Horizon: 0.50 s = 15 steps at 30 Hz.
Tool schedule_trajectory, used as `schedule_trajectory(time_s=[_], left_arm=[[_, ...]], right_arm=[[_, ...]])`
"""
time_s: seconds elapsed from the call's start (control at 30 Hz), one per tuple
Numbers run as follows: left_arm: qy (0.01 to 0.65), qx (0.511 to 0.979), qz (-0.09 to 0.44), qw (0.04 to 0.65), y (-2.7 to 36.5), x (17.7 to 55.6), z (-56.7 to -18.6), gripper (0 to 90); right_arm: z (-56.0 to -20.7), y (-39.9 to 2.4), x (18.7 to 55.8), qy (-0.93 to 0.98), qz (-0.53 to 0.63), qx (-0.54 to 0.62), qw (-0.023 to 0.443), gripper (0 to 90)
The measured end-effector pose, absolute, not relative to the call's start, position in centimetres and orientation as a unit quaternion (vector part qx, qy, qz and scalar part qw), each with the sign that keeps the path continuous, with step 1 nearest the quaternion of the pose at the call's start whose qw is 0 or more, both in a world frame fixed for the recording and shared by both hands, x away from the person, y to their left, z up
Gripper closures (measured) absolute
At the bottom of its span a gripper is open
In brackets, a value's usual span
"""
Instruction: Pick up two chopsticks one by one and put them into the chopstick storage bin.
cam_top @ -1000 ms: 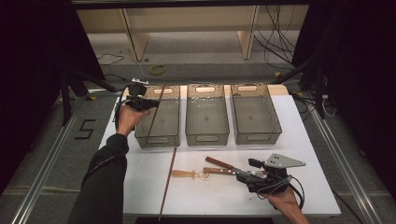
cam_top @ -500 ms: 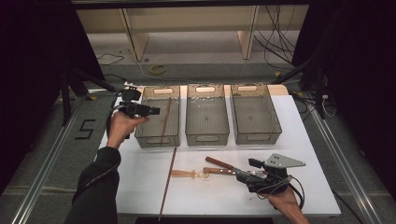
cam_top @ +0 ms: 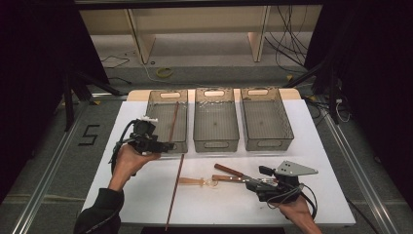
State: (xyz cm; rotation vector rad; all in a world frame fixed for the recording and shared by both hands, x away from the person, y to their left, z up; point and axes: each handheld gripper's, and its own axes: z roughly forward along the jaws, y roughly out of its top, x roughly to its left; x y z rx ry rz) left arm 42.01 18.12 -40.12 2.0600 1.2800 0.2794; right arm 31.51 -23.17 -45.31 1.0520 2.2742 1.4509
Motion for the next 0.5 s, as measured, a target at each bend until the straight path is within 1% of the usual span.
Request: schedule_trajectory(time_s=[0.23,0.5], left_arm=[[0.486,0.812,0.089,0.312,17.1,40.0,-42.0,21.6],[0.481,0.824,0.082,0.287,16.4,38.5,-43.2,22.3]], right_arm=[[-45.2,-23.1,31.4,0.78,0.496,0.359,0.125,23.3],[-45.1,-23.1,31.3,0.78,0.497,0.359,0.127,23.3]])
